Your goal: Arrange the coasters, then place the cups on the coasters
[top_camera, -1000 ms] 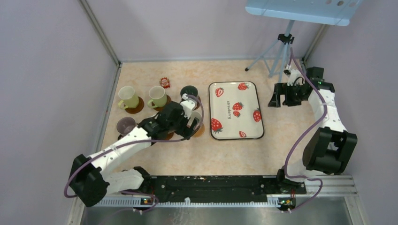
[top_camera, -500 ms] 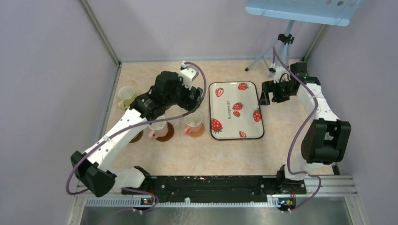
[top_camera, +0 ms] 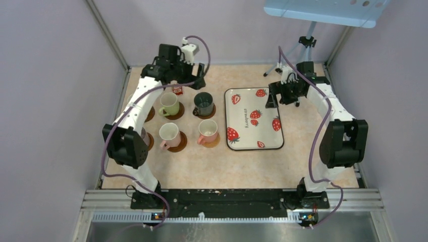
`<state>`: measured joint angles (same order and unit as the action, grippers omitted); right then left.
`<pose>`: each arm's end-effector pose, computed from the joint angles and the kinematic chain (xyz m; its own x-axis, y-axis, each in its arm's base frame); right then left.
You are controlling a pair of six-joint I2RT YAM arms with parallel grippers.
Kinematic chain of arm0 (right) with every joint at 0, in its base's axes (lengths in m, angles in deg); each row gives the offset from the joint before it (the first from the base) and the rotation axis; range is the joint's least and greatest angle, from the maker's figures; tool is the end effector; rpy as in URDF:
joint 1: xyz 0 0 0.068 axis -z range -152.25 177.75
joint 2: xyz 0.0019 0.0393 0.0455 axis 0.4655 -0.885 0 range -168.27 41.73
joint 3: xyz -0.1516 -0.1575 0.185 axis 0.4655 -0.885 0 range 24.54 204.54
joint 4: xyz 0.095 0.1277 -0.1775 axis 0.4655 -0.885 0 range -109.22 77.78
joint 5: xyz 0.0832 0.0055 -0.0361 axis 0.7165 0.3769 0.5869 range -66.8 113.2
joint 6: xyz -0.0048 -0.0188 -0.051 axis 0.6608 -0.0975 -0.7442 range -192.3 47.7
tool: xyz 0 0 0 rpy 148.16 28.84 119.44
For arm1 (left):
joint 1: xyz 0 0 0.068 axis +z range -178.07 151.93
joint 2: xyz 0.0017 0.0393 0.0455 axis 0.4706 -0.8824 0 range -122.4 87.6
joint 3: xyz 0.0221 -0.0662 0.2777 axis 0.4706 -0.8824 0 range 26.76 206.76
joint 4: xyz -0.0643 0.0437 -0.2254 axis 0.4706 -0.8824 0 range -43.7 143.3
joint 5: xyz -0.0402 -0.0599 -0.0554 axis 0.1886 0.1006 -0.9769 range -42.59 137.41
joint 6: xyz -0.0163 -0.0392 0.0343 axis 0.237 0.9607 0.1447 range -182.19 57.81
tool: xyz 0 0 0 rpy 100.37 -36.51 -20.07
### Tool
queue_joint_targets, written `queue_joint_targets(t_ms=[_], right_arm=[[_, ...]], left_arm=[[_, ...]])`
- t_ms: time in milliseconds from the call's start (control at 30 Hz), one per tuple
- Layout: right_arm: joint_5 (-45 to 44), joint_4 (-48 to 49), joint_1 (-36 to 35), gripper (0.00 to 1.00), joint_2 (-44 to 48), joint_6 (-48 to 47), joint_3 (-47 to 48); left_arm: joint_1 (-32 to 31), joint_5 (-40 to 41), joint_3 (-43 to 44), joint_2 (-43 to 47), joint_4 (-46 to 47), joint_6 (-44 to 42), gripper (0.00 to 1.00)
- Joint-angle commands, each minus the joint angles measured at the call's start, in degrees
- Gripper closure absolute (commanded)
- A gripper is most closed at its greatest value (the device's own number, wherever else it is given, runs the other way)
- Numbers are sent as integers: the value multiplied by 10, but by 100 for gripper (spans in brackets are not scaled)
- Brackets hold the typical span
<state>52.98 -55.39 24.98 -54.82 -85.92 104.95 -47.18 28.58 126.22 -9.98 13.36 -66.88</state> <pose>0.3326 0.0343 0.2952 -0.7654 -0.2416 -0.5965 -0.4891 0.8209 0.2950 0.3366 -0.1292 0.3893 -0.5356 0.2675 -0.8010 0.5957 0.7920 -0.1338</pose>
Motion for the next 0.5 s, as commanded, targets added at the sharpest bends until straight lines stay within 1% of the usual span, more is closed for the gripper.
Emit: queue_joint_targets(t_ms=[0,100,233,367,467], right_arm=[[1,30,-20,11,-5,16,35],[-31,34,-28,11,-16,5,31],[-110,41,-31,12,-34,-3,21],[-154,49,-31,16,-50,-6,5],[-173,53,-31,21,-72,-4,-1]], left_arm=[[90,-59,55,-32,-19,-19,1],[131,-48,68,-42,-26,-32,1],[164,-36,70,-35,-24,-39,1],[168,-21,53,-12,-7,-45,1],[168,-19,39,2,2,-48,1]])
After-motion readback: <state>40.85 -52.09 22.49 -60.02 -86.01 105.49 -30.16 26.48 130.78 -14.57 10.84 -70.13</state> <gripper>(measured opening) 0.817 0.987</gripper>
